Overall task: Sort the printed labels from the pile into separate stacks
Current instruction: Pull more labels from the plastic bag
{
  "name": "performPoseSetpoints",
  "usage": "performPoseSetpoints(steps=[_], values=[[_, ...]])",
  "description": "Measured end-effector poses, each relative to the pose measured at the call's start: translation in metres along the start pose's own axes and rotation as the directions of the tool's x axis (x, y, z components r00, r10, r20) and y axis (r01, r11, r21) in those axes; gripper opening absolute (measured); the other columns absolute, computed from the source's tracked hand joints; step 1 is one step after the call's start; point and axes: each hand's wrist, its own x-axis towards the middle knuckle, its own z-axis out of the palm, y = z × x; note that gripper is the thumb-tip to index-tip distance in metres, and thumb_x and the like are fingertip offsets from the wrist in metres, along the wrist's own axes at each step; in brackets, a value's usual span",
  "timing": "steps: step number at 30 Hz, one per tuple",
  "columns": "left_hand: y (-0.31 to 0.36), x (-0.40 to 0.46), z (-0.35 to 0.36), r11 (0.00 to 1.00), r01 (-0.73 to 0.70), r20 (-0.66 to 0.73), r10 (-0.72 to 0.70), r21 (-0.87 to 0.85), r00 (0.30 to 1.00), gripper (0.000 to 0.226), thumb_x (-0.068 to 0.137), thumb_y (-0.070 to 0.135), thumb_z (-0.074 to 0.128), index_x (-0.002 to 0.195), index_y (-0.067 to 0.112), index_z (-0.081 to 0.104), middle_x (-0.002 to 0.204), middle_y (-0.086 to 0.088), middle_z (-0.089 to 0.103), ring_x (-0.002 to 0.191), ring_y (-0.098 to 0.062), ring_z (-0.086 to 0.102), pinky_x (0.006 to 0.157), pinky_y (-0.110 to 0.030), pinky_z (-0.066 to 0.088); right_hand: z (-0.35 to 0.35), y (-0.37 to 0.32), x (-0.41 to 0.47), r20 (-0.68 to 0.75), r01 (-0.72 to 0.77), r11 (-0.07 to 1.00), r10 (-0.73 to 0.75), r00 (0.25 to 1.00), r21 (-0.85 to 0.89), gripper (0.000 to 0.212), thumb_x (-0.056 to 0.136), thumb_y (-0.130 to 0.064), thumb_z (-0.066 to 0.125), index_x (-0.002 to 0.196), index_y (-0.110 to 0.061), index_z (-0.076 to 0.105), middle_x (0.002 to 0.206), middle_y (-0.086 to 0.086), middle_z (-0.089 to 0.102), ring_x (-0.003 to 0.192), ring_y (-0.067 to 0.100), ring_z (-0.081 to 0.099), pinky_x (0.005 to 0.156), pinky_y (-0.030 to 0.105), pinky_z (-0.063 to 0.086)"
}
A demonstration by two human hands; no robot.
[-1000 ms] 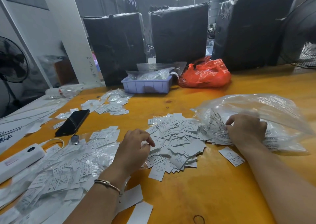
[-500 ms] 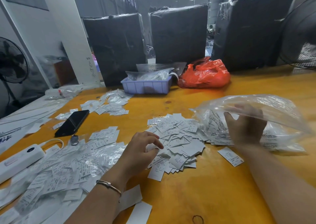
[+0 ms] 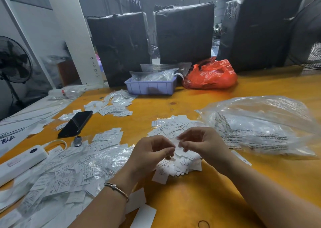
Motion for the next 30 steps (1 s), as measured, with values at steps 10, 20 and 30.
performPoseSetpoints(steps=[10,20,30], values=[[0.002,0.000,-0.006,0.996,0.070,-0.092,-0.074,-0.053,0.993,0.012,0.086,0.007,0.067,0.075,0.003,0.064,0.079,-0.008,0.070,0.072,-0.014,0.065,0.061,-0.018,0.050,-0.042,0.009,0.011,0.172,-0.074,0.847,0.192,0.966,-0.526,0.027,0.068,-0.016,0.082,0.091,-0.026,0.072,0.094,-0.012,0.066,0.087,0.003,0.058,0.069,0.017,0.048],[0.006,-0.002,-0.009,0.979,0.052,-0.150,-0.083,-0.197,0.985,0.021,0.079,-0.015,0.062,0.091,0.002,0.056,0.077,-0.011,0.073,0.066,-0.019,0.069,0.059,-0.018,0.051,-0.046,0.013,0.013,0.230,0.013,0.849,0.128,0.965,-0.529,0.012,0.069,-0.026,0.084,0.076,-0.022,0.075,0.091,-0.005,0.069,0.083,0.007,0.065,0.070,0.024,0.050],[0.009,-0.004,-0.008,0.967,0.112,-0.026,-0.122,-0.228,0.992,0.005,0.083,0.008,0.073,0.087,0.010,0.076,0.079,-0.001,0.073,0.074,-0.006,0.066,0.065,-0.014,0.049,-0.033,0.007,0.013,-0.129,0.028,0.964,-0.064,0.990,-0.265,0.022,0.084,-0.004,0.060,0.067,-0.010,0.073,0.064,0.001,0.069,0.055,0.005,0.056,0.055,0.020,0.045]])
